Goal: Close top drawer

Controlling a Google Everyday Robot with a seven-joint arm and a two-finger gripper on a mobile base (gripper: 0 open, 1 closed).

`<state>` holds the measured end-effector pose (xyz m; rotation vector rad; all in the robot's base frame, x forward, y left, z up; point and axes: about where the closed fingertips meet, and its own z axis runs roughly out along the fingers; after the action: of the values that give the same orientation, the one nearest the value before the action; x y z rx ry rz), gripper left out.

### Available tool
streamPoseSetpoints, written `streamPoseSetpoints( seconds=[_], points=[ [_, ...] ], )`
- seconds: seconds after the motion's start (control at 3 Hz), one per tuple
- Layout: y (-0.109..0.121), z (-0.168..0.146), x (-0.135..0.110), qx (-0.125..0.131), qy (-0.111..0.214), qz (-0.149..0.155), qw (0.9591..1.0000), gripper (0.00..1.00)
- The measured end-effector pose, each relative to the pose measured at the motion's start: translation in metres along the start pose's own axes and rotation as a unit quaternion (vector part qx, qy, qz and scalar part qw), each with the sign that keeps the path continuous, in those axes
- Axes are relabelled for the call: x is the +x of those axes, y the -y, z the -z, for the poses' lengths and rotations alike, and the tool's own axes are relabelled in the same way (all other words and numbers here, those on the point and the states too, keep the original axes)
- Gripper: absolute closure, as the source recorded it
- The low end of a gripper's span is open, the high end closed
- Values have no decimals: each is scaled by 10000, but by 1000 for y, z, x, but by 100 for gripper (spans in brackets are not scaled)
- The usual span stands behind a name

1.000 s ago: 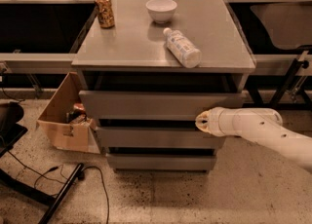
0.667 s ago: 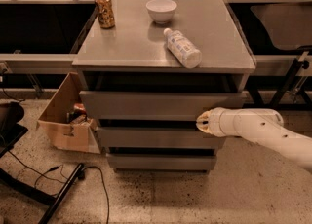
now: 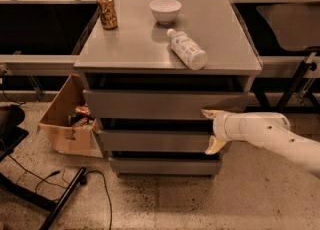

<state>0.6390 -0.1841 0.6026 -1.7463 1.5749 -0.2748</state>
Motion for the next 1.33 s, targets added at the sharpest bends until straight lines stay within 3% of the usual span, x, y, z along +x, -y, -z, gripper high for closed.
streamPoseSetpoints(
  seconds=[0.67, 1.0, 1.33],
  points=[
    [-2, 2, 0, 0, 0, 0, 10000, 42],
    [-21, 33, 10, -176, -283, -37, 9994, 65],
    [-62, 119, 23, -701, -912, -230, 9931, 89]
  ],
)
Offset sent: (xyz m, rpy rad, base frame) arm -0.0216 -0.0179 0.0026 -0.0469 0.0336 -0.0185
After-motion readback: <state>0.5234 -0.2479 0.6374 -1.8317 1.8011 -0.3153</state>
